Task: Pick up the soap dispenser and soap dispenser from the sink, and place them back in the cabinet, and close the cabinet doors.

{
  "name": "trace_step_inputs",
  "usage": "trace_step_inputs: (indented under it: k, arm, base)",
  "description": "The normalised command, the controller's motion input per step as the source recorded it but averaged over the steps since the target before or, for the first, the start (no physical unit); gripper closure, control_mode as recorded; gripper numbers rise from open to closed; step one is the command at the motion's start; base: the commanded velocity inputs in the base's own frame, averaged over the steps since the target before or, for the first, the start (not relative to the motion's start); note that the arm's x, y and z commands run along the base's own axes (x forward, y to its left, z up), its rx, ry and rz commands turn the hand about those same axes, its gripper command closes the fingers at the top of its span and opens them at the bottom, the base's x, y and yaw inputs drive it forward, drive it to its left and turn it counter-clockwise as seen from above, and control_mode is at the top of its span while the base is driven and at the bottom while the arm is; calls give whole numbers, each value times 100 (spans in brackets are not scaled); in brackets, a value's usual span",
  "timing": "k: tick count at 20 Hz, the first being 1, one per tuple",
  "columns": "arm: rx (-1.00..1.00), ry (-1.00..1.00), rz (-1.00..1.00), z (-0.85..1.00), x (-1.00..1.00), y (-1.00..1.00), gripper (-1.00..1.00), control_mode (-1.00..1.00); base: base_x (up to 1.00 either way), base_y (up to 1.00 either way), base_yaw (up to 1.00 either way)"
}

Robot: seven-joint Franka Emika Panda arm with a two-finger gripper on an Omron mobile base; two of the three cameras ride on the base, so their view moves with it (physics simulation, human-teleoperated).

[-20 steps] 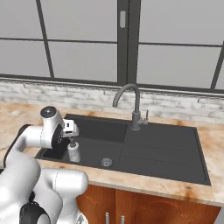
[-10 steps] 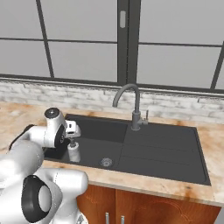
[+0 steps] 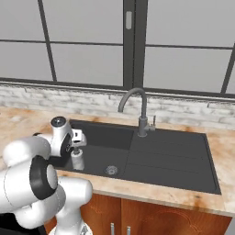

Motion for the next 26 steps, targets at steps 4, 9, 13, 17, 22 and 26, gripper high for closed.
trace_step_inputs:
  k: [4,9,13,17,22,26]
  arm:
    - [0,0,0,-31,21,0,-100,-100]
    - [0,0,0,-22,22,0,-100,-100]
    - [0,0,0,-6,22,2,-100,-100]
    - [0,0,0,-4,23,4,-100,-100]
    - [0,0,0,-9,21,6,-100,-100]
    - [0,0,0,-12,23,3,-100,-100]
  base:
    - [0,0,0]
    - [0,0,0]
    - [0,0,0]
    - [0,0,0]
    - [0,0,0]
    - [0,0,0]
